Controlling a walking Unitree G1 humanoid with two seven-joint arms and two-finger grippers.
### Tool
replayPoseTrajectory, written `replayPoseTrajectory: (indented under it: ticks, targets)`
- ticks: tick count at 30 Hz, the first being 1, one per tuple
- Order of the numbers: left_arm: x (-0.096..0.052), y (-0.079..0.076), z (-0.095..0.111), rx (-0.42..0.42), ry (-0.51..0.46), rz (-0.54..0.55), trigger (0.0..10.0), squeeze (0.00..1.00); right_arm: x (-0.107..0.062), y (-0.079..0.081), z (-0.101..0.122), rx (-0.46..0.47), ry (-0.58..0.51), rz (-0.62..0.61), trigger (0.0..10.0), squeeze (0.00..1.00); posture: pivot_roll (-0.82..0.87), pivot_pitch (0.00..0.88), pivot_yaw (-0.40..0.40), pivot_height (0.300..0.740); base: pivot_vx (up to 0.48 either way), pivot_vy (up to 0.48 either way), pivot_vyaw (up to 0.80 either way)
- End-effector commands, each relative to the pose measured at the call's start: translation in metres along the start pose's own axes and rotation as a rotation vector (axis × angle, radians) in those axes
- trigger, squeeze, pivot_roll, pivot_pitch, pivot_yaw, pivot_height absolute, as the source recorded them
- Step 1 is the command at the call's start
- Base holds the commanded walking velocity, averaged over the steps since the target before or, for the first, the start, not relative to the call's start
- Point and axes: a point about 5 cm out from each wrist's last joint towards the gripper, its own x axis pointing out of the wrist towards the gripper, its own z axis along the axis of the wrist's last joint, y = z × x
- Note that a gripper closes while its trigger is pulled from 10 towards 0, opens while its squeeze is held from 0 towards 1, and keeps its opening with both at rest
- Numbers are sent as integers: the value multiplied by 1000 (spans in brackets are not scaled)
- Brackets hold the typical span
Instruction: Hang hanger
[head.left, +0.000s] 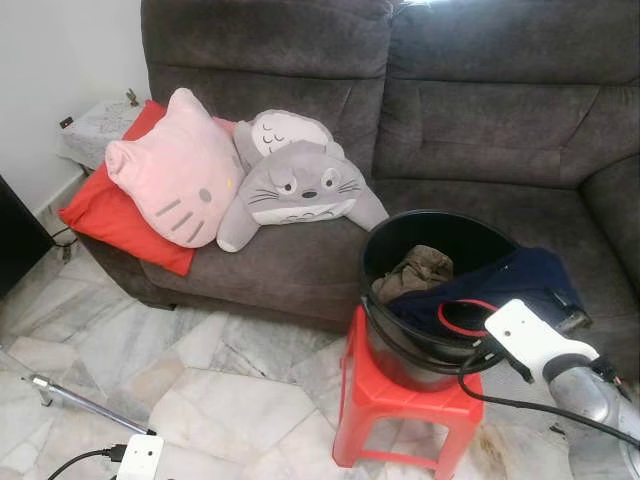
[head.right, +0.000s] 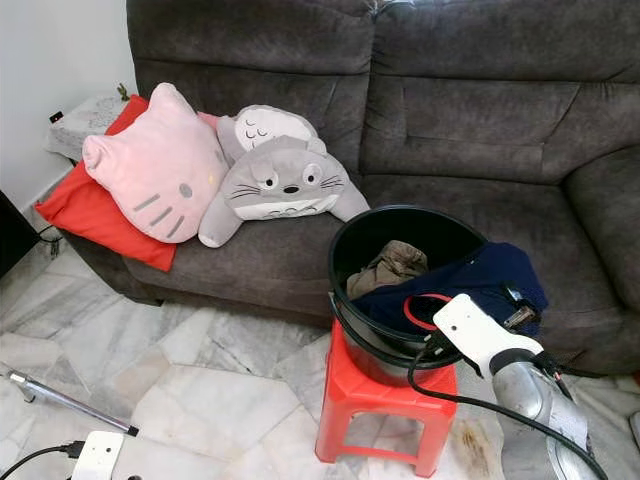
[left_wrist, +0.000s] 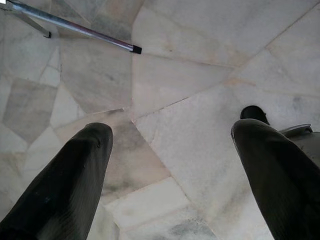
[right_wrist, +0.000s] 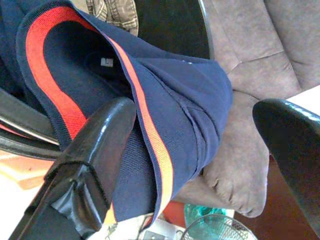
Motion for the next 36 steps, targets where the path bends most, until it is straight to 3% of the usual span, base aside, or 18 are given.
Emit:
replayPoseTrajectory:
  ticks: [1, 26, 36]
  targets:
    - [-1, 3, -5, 19, 14, 12, 10000, 0, 2, -3, -2, 7, 2, -8, 10000, 0, -285, 24, 53, 740, 0, 0, 0]
    - [-1, 3, -4, 19, 12, 12, 10000, 0, 10, -5, -19, 29, 71, -62, 10000, 0, -283, 31, 53, 740, 0, 0, 0]
    - [-1, 2, -4, 15, 11, 13, 10000, 0, 14, -15, -18, 40, 65, -128, 10000, 0, -284, 31, 49, 740, 0, 0, 0]
